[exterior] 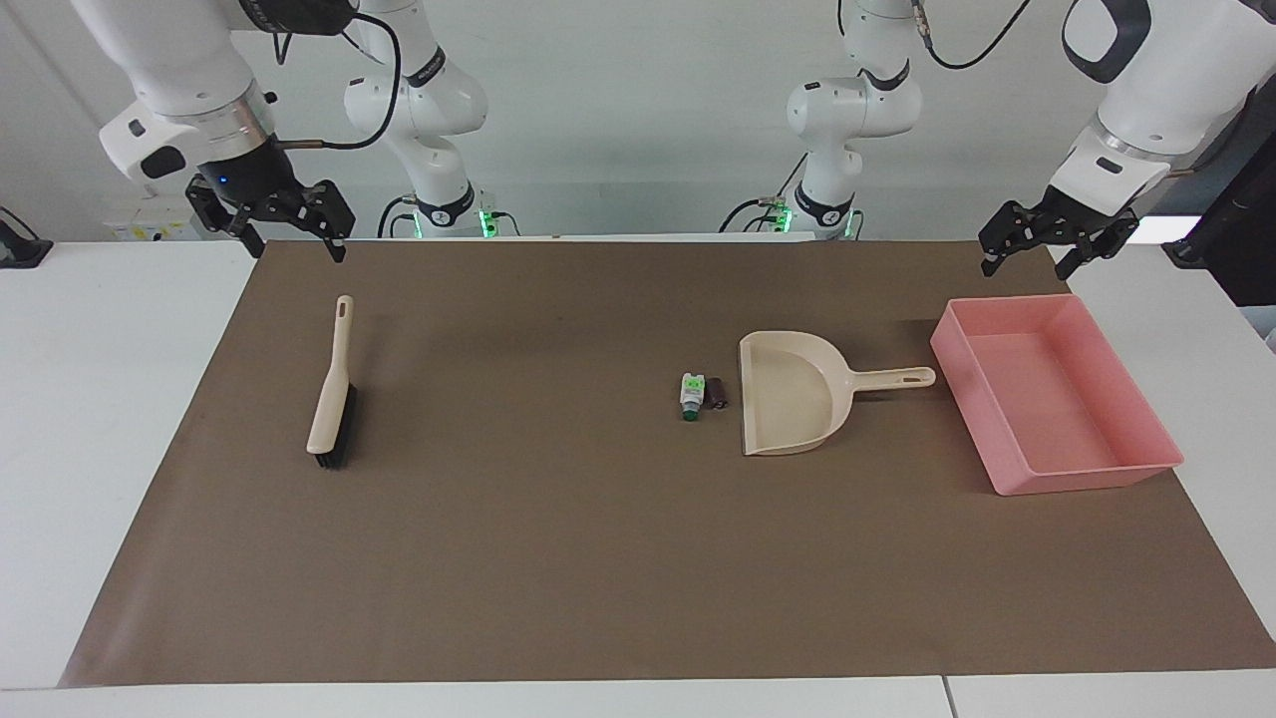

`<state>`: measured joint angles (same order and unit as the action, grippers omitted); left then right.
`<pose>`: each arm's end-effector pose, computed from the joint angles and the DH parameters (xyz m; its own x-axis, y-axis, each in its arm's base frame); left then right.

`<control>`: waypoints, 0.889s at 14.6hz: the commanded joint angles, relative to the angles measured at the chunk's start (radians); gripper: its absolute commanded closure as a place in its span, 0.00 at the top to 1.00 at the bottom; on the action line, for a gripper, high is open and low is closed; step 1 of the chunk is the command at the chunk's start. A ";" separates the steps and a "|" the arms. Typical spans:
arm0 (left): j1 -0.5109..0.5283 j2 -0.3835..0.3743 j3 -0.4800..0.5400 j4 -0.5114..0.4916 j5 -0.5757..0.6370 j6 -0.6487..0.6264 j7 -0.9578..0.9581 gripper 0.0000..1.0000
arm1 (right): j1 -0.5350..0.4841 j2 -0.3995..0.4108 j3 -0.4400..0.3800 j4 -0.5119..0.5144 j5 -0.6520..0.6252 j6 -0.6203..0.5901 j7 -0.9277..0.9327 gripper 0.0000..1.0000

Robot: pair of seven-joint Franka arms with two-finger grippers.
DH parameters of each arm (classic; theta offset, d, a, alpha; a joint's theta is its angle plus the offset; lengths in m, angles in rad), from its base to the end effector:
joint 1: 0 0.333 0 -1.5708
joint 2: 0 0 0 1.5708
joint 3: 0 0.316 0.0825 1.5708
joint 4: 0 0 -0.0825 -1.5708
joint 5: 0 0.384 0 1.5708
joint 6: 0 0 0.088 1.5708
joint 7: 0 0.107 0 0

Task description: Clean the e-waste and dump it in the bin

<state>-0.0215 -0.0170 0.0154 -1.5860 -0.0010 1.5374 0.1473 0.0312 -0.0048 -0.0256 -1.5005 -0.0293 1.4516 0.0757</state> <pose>0.5455 -0.0034 0.6238 0.9878 -0.1528 -0.0311 -0.1527 -0.9883 0.0059 0.5409 -0.0004 0.6497 0.9964 -0.0735 -0.0417 -0.0722 -0.9969 0.0323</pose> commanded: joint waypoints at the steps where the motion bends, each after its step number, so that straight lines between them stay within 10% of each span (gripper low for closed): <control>1: 0.008 -0.030 0.001 -0.035 -0.010 0.015 0.018 1.00 | -0.011 0.000 0.006 0.000 0.009 0.006 -0.016 1.00; 13: 0.009 -0.032 0.003 -0.043 -0.010 0.012 0.005 0.99 | -0.057 -0.105 0.003 -0.234 0.006 0.076 -0.033 1.00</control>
<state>-0.0193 -0.0173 0.0184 -1.5900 -0.0010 1.5370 0.1471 0.0163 -0.0241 -0.0269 -1.5825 -0.0294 1.4597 0.0756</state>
